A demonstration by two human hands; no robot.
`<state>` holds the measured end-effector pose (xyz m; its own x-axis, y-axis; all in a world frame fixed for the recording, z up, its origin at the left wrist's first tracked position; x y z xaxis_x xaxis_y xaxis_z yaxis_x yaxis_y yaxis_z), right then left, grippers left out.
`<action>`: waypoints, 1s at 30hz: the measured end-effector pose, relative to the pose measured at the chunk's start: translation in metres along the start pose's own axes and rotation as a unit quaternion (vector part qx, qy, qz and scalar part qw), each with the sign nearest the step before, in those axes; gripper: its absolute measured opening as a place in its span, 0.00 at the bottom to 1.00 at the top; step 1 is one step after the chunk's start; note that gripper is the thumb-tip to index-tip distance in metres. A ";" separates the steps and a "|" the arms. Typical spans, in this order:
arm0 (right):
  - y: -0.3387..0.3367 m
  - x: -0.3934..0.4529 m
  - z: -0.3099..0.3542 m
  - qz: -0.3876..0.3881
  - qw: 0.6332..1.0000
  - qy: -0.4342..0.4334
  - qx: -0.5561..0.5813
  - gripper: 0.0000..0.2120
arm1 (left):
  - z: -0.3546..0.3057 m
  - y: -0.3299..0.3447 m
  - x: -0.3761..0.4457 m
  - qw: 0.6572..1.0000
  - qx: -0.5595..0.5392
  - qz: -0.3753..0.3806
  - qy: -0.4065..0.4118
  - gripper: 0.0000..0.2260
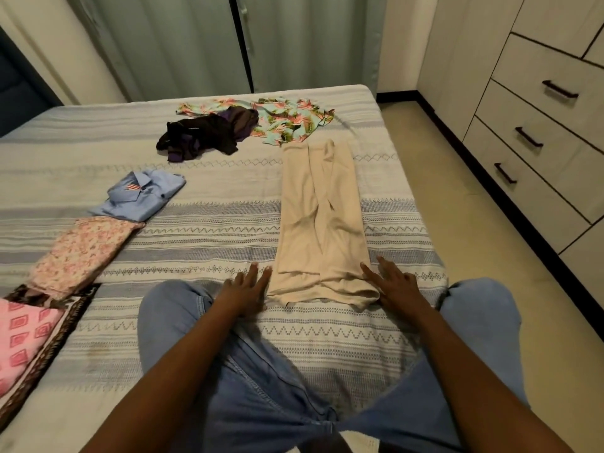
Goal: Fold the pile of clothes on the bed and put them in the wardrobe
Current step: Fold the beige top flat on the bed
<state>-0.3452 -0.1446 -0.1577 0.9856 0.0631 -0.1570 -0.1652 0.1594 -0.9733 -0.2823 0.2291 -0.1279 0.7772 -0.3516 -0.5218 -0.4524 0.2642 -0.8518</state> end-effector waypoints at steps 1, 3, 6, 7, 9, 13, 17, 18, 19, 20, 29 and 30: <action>0.002 -0.001 0.000 -0.008 1.000 -0.009 -0.011 0.34 | 0.000 0.001 0.000 1.000 0.013 -0.008 0.003 0.41; 0.002 -0.001 0.002 -0.023 0.999 -0.022 -0.029 0.35 | 0.001 0.000 0.003 0.999 0.032 -0.034 0.020 0.44; -0.002 0.002 0.007 -0.024 0.999 -0.039 -0.021 0.37 | -0.003 -0.008 0.009 0.992 0.054 -0.087 0.067 0.47; -0.003 0.003 0.008 -0.027 0.998 -0.049 -0.019 0.37 | -0.006 -0.010 0.010 0.989 0.063 -0.104 0.083 0.46; -0.005 0.003 0.008 -0.026 0.997 -0.065 -0.012 0.34 | -0.011 -0.013 0.012 0.984 0.068 -0.126 0.108 0.43; -0.012 0.004 0.005 -0.059 0.993 -0.062 0.086 0.29 | -0.017 -0.019 0.015 0.976 0.042 -0.135 0.168 0.27; -0.034 0.006 -0.002 -0.107 0.982 -0.045 0.148 0.21 | -0.025 -0.041 0.005 0.965 -0.081 -0.164 0.187 0.31; -0.041 0.005 -0.004 -0.103 0.982 -0.051 0.148 0.20 | -0.028 -0.049 -0.001 0.956 -0.127 -0.174 0.201 0.30; -0.048 0.003 -0.004 -0.100 0.982 -0.057 0.152 0.20 | -0.029 -0.055 -0.009 0.946 -0.176 -0.176 0.206 0.27; -0.053 -0.002 -0.004 -0.090 0.981 -0.058 0.165 0.19 | -0.030 -0.058 -0.014 0.938 -0.225 -0.174 0.200 0.20; -0.073 0.000 -0.001 -0.112 0.914 -0.048 0.386 0.15 | -0.032 -0.065 -0.020 0.857 -0.426 -0.232 0.172 0.16; -0.076 0.008 0.001 -0.137 0.906 -0.033 0.400 0.14 | -0.032 -0.072 -0.014 0.838 -0.457 -0.264 0.143 0.16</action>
<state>-0.3243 -0.1555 -0.0849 0.9937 -0.0310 0.1078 0.0845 0.8393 -0.5371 -0.2746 0.1866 -0.0605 0.8972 -0.4376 0.0592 -0.3262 -0.7471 -0.5791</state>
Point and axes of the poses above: each hand's wrist, its own x-axis towards the middle knuckle, its own y-axis out of the palm, z = x × y, the point moved 3 cm from there along x, towards the middle knuckle, and after that the axes turned 5 degrees about y, right-handed, at the moved point
